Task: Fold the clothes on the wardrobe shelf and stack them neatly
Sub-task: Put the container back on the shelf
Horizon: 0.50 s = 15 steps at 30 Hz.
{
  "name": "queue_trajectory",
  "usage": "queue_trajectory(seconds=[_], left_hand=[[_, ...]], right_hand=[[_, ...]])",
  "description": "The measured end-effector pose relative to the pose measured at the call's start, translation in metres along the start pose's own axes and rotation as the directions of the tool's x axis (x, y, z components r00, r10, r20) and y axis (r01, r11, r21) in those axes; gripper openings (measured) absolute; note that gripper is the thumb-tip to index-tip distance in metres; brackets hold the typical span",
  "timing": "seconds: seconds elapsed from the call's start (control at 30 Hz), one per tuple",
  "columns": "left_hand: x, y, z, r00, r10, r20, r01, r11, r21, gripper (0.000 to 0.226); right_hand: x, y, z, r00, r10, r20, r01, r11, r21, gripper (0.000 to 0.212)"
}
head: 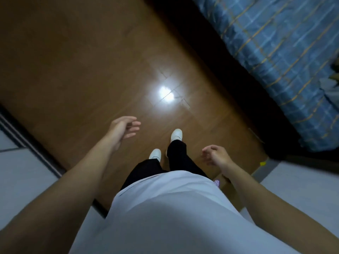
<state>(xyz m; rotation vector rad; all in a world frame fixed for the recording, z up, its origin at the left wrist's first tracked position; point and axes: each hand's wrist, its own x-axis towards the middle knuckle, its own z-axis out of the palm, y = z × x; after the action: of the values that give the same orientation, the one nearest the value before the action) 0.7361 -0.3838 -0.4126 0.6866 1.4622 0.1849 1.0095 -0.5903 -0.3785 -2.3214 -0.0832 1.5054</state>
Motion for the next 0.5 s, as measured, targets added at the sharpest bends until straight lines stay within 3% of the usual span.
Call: queue_trajectory(seconds=[0.1,0.27,0.37,0.5], left_hand=[[0.001,0.035,-0.010,0.993,0.108,-0.051,-0.114,0.983,-0.141,0.023],[0.007,0.089,-0.039,0.963,0.216,-0.162,-0.253,0.932,-0.258,0.025],[0.014,0.091,-0.060,0.952,0.152,-0.266,-0.223,0.939,-0.262,0.024],[0.018,0.057,-0.076,0.944,-0.088,-0.318,0.006,0.968,-0.251,0.020]], right_hand=[[0.024,-0.027,0.000,0.999,0.008,0.043,0.001,0.980,-0.199,0.020],[0.074,-0.099,0.011,0.993,0.000,0.116,0.039,0.941,-0.337,0.020],[0.097,-0.159,0.035,0.985,-0.028,0.172,0.092,0.921,-0.377,0.018],[0.101,-0.264,0.089,0.934,-0.172,0.312,0.278,0.900,-0.336,0.018]])
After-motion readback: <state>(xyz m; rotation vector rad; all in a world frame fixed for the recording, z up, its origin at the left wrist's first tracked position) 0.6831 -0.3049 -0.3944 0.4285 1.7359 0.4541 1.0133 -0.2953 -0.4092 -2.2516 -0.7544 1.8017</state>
